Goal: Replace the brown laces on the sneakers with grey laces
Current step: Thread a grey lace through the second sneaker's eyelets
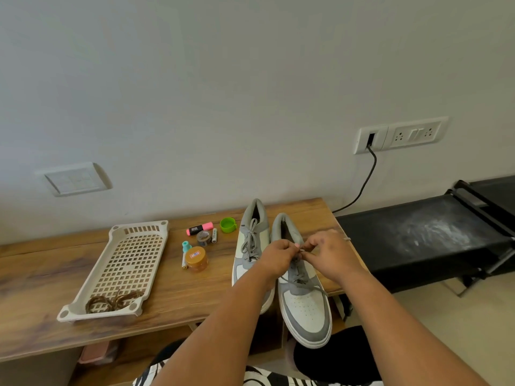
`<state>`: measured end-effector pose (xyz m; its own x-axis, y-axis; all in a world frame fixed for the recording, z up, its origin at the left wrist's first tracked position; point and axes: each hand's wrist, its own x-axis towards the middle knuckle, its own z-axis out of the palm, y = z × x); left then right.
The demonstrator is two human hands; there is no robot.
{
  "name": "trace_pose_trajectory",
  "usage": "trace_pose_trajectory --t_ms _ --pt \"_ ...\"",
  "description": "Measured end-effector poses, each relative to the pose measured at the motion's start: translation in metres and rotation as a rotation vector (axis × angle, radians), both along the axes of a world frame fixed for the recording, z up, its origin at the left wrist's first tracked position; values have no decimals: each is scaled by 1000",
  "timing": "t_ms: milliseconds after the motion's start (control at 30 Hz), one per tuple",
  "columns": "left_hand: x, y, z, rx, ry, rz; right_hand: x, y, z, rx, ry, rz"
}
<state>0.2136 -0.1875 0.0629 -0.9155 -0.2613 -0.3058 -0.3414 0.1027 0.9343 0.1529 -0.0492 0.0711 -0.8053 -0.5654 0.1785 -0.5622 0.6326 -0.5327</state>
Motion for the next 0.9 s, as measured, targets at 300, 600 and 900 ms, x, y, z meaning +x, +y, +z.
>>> trace_pose_trajectory --t_ms 300,600,900 --pt "-1 -3 -1 -114 31 -43 -7 32 16 -395 -961 57" --pt "0 -6 3 -163 -3 -37 -36 81 25 -1640 -983 -380" --pt "5 -6 7 -184 -16 -77 -20 29 3 124 -417 -117"
